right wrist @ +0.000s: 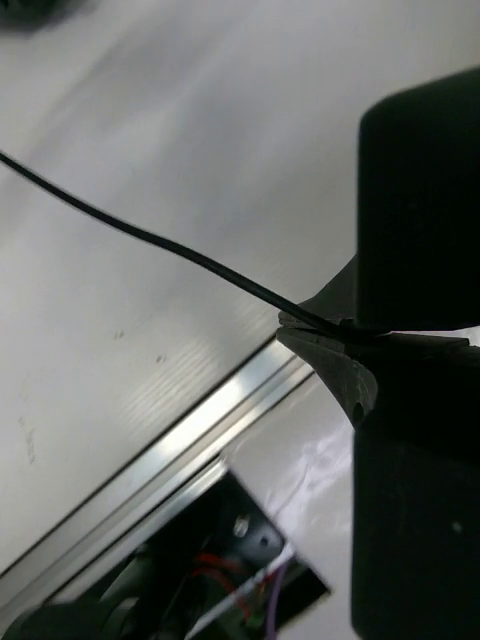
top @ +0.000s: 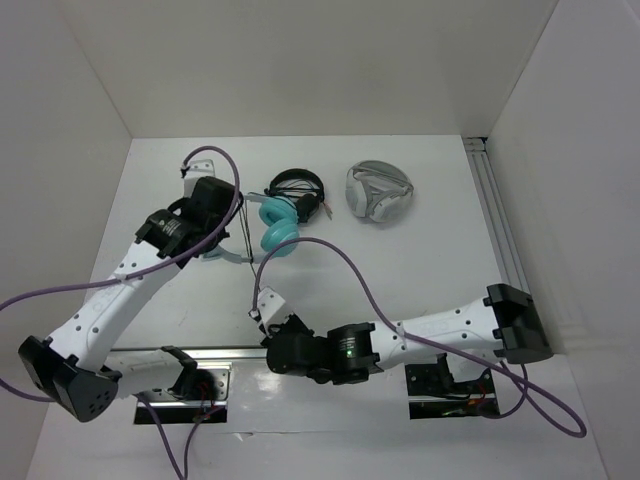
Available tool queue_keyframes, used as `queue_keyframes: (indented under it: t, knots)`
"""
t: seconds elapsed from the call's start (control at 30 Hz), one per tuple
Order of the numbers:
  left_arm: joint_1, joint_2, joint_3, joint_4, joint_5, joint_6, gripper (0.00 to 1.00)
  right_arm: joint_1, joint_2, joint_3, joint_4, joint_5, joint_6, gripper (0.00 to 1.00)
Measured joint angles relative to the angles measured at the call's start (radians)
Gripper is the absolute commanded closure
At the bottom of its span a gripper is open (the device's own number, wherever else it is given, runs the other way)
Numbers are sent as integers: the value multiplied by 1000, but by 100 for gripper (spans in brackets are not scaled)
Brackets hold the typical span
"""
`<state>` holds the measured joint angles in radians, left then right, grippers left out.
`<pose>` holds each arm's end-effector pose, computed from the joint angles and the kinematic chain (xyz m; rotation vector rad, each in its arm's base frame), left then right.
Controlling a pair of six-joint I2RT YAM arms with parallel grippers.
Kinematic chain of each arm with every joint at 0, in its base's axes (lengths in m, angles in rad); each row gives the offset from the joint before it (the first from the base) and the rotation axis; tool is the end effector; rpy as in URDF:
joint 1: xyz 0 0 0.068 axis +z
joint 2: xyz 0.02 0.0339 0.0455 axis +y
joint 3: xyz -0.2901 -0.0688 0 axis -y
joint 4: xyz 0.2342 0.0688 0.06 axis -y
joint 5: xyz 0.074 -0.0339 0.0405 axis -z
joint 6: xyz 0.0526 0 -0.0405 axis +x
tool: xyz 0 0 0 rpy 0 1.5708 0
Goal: Wrap the headphones
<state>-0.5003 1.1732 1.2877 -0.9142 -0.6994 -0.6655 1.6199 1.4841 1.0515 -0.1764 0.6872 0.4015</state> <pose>0.2032 -0.0725 0.3854 -0.4907 2.1002 0.1729 0.0173 0.3280 0.2932 -0.8519 1.8841 0.5121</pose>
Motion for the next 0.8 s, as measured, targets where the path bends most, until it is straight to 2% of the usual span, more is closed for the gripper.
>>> queue_keyframes:
  t: [0.17,0.33,0.47,0.7,0.8]
  knots:
    - [-26,9,-59,93,111,172,100,17,-23,50,-235,36,-116,100]
    - [-169,9,-138,144,92,257,100,38,-63,106,-373,-29,-214,100]
    - [-259,10,-146,124,51,270,100,62,-90,150,-406,-42,-256,100]
    - [-349,6,-162,145,63,340,100,94,-102,159,-510,155,-275,100]
    - [-383,-6,-198,153,114,373,100,97,-102,159,-541,252,-287,95]
